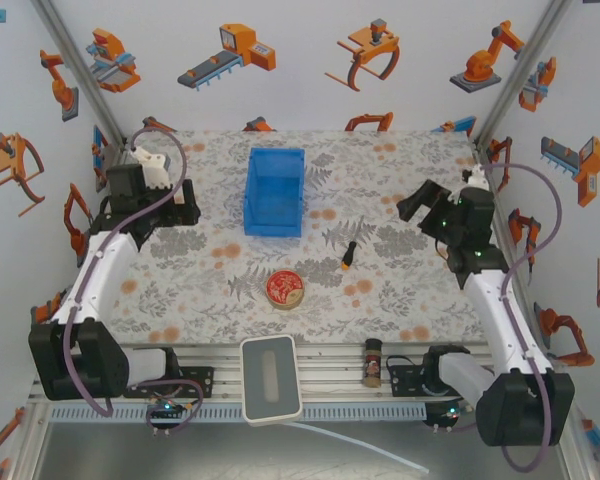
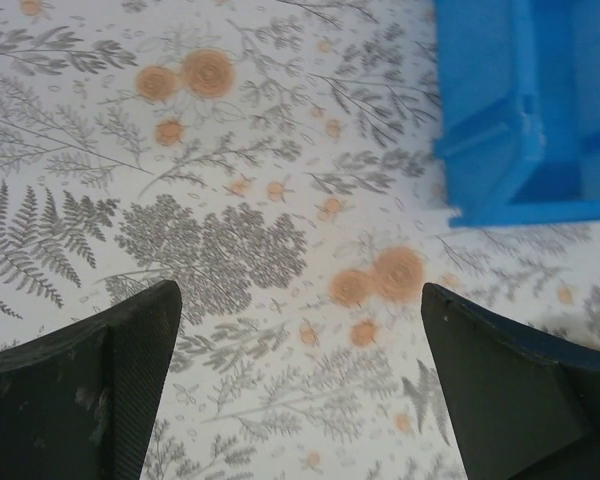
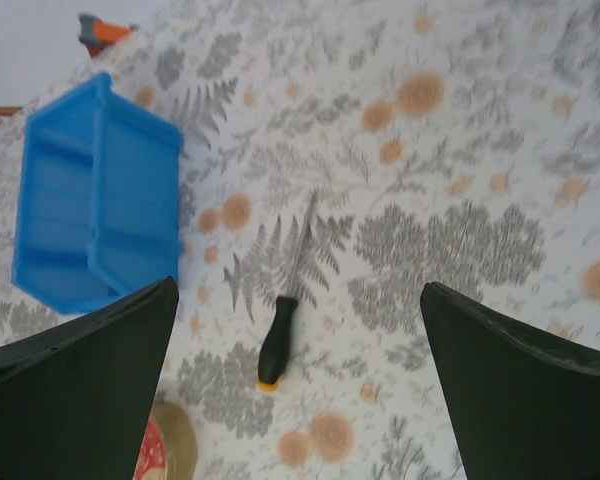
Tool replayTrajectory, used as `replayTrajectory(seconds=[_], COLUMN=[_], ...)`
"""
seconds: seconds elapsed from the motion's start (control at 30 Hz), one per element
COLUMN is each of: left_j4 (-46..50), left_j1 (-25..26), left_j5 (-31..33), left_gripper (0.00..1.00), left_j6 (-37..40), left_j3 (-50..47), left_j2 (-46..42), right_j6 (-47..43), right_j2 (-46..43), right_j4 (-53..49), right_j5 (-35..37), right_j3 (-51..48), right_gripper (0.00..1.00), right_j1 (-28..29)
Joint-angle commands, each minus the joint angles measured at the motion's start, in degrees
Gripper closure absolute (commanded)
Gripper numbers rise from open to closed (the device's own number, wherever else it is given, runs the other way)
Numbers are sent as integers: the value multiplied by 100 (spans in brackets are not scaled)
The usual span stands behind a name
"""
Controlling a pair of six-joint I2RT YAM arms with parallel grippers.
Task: Put the screwdriver in the bin
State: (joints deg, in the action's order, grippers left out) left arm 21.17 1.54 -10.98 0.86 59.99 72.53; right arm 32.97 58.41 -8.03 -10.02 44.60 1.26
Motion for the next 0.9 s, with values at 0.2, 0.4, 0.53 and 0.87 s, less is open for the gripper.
replayTrajectory(seconds=[0.2,0.4,0.53,0.87], left_j4=[2542,2757,2866,2827], left_j1=[178,196,205,235], left_j5=[-767,-702,-668,-616], left_gripper=[3,3,3,3], left_j6=[691,704,708,720], left_j3=[993,1232,1400,1451], left_j2=[-5,206,326,580], right_j6=[485,910,1055,1276], right_j2=[984,2186,2960,4225], right_j4=[-2384,-2735,-2734,-2711], right_j5=[1977,2303,2255,2244], right_j3=[892,1575,1928,2535], right_gripper=[5,21,29,44], right_j1=[2081,2747,2936,3135])
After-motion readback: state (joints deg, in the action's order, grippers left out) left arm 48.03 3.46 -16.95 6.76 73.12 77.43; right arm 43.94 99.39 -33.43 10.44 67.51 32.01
